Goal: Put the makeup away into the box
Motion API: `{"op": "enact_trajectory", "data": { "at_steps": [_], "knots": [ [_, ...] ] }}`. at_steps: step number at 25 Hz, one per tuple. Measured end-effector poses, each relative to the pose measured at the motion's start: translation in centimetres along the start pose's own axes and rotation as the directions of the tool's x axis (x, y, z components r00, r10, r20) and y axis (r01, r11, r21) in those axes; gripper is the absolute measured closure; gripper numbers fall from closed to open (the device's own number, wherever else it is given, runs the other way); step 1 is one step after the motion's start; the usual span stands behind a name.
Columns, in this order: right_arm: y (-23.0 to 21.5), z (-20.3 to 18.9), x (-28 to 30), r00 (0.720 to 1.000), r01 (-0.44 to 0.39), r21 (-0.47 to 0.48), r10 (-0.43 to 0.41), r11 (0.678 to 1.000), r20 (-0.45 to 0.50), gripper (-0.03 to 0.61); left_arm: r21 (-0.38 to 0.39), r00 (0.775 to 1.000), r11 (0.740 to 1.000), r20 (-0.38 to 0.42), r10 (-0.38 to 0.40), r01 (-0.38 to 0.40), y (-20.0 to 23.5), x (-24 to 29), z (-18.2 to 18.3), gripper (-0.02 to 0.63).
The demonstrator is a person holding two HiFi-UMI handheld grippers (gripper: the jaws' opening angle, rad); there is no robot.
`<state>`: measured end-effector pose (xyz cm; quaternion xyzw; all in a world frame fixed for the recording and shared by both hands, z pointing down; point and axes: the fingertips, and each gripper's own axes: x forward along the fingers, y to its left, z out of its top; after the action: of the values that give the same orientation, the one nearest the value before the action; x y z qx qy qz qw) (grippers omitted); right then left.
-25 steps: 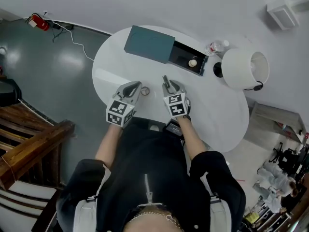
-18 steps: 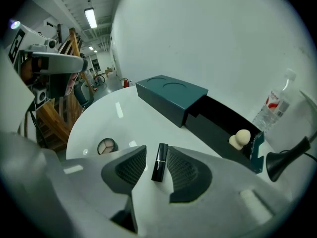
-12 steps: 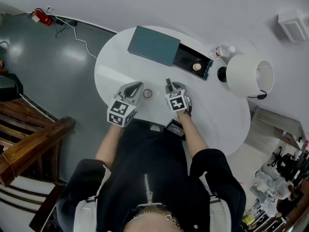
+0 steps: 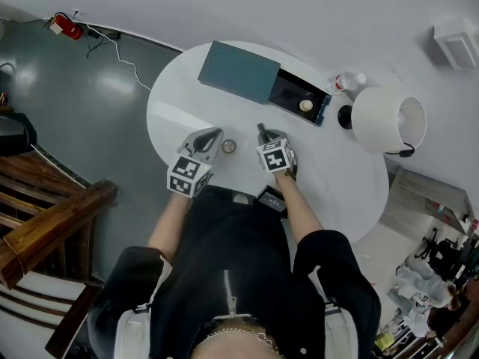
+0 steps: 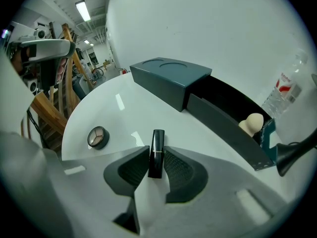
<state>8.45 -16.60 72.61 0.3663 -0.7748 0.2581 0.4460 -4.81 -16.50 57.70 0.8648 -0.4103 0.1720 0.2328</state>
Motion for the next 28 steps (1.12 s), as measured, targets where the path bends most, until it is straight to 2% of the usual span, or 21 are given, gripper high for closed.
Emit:
{"op": "enact_trajectory", "data": {
  "at_steps": [12,20,28],
  "knots": [
    [-0.5,0.8,-1.2,0.999,-0.028,-0.028,0.029,0.999,0.030,0.494,0.007,1.000,1.000,0.000,-0.012,0.012,-0.2,0.3,0.3,0.600],
    [-3.5,2.2,-4.2,0.996,0.022,-0.051,-0.018,0.998,0.082,0.494,0.023,0.999,0.999,-0.006,-0.038,0.038,-1.1,1.2,0.7,0.600],
    [-6.2,5.0,-7.2,0.987,0.065,-0.006,-0.063,0.998,0.148,0.494,0.040,0.998,0.997,-0.006,-0.070,0.070,-1.9,2.1,1.4,0.600]
  ]
}}
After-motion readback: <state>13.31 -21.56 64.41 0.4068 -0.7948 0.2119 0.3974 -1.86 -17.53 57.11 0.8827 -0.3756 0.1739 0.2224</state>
